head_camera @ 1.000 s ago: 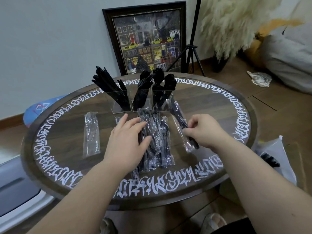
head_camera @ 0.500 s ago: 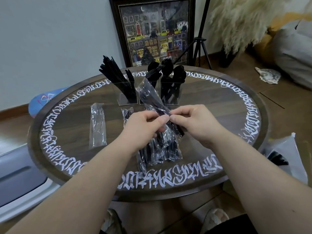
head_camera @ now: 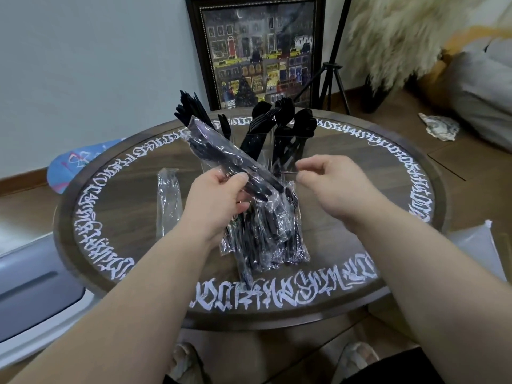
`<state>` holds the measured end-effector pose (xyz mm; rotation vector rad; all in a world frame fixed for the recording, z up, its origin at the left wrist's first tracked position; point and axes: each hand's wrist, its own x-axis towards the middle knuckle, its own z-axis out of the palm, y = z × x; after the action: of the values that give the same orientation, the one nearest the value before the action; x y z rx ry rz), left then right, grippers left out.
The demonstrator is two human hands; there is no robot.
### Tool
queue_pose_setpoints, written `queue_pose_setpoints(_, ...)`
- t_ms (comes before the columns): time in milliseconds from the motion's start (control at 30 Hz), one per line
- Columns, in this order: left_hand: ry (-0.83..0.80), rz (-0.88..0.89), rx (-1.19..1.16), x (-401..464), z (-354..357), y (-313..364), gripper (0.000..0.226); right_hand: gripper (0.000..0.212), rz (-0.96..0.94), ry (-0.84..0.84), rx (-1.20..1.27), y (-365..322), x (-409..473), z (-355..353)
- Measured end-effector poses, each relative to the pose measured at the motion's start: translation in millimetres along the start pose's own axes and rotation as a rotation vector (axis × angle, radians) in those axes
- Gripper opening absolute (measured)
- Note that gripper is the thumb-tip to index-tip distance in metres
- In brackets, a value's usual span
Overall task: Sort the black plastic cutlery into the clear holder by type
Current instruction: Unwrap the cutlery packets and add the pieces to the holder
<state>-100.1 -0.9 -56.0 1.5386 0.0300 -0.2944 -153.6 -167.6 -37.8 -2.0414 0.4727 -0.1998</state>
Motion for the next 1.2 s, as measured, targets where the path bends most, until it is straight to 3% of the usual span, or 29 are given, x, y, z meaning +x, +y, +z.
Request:
queue_pose_setpoints(100, -0.083, -0.003, -0.035, -4.7, 1.0, 3.6, 0.014, 0.024, 0.043, -0.150, 0.090, 8.6, -12.1, 18.9)
queue_pose_setpoints(233, -0.093, -0.002, 0.021, -4.2, -1.7, 1.0, 0.007, 0.013, -0.002, -0.059, 0.219, 14.1, -9.2, 28.3)
queue_pose_setpoints(267, -0.076, -0.023, 0.024, -3.1, -3.2, 0.1, 0.001, 0.014, -0.060, -0.010, 0.148, 14.8, -6.6, 27.3)
queue_pose_setpoints(400, -0.170, -0.143, -0.070, -3.2, -3.4, -0.3, 0.029, 0.009, -0.367, 0.175, -0.296, 15.4, -5.4, 29.1)
queue_pose_setpoints(500, -0.160, -0.142, -0.096, -4.0, 4.3, 0.2, 0.024, 0.007, -0.481, 0.113, -0.380, 16.6, -6.1, 36.2)
queue_pose_setpoints(567, -0.077, -0.111, -0.089, -1.7, 6.1, 0.9, 0.008, 0.015, -0.464, 0.001, -0.379, 15.6, -6.0, 37.8)
queue_pose_setpoints(633, -0.024, -0.090, -0.080, 2.1, 4.8, 1.3, 0.014, 0.020, -0.433, 0.012, -0.312, 14.5, -4.9, 34.6)
queue_pose_setpoints(733, -0.062, -0.095, -0.086, 3.9, 2.7, 1.1, 0.014, 0.019, -0.299, 0.095, -0.177, 13.6, 0.2, 26.4)
queue_pose_setpoints(833, -0.129, -0.103, -0.079, 3.9, 2.6, -0.5, 0.006, 0.023, -0.179, 0.025, -0.013, 13.3, 4.2, 24.8)
queue_pose_setpoints(933, -0.159, -0.086, -0.091, 2.6, 3.1, -0.5, 0.007, 0.013, -0.199, -0.001, -0.025, 12.5, 4.9, 28.6)
queue_pose_setpoints(1000, -0.162, -0.079, -0.099, 2.6, 3.1, -0.8, 0.002, 0.015, -0.222, 0.008, -0.053, 12.0, 5.6, 30.9)
queue_pose_setpoints(1200, -0.100, -0.089, -0.075, 6.3, 0.5, -2.8, 0.016, 0.018, -0.293, 0.001, -0.076, 11.4, 3.8, 32.4)
